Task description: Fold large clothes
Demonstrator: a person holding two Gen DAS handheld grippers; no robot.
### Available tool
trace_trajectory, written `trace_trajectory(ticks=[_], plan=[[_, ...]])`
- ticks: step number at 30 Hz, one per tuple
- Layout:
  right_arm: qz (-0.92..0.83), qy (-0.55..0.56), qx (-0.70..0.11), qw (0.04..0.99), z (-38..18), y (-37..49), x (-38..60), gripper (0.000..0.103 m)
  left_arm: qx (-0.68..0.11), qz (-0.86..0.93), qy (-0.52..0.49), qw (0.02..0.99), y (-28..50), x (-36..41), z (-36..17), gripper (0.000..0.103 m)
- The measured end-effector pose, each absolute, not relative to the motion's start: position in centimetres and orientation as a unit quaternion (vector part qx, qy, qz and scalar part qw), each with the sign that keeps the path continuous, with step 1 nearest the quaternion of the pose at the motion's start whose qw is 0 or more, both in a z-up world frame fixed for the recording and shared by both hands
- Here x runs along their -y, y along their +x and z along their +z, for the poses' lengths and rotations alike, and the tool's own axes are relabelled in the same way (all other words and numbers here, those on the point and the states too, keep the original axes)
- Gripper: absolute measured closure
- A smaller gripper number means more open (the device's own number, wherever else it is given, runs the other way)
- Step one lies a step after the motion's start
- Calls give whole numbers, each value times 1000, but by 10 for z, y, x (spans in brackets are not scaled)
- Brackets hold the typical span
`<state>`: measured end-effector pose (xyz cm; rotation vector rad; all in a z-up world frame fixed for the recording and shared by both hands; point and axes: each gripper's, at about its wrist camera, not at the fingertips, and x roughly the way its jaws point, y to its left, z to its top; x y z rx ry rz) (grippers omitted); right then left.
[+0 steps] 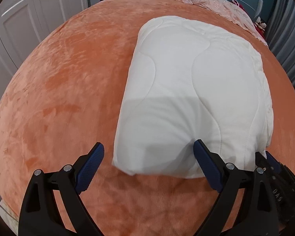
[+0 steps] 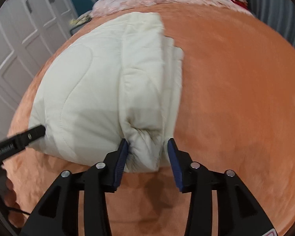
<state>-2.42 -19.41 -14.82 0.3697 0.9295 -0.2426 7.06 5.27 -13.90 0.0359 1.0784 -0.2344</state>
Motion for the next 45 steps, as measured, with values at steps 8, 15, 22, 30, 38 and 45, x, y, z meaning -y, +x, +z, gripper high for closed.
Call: trace_trajectory(ticks=[8, 15, 22, 30, 38, 45], plan=[[-141, 135, -421, 886, -115, -46, 172, 45, -508, -103, 32, 855, 51, -55, -131, 14], [-153, 103, -408, 894, -103, -78, 148, 28, -502, -98, 34, 859, 22, -60, -126, 11], [-170, 75, -385, 904, -99, -110, 127, 19, -479, -88, 29, 873, -18, -73, -120, 7], [-168, 63, -371, 911, -101, -125, 106, 18, -471, -87, 35, 877, -48, -75, -121, 7], [-176, 63, -360, 914, -102, -135, 100, 17, -457, -80, 44, 885, -62, -73, -118, 7], [-181, 77, -357, 913, -105, -144, 98, 17, -451, -74, 54, 888, -68, -71, -118, 7]])
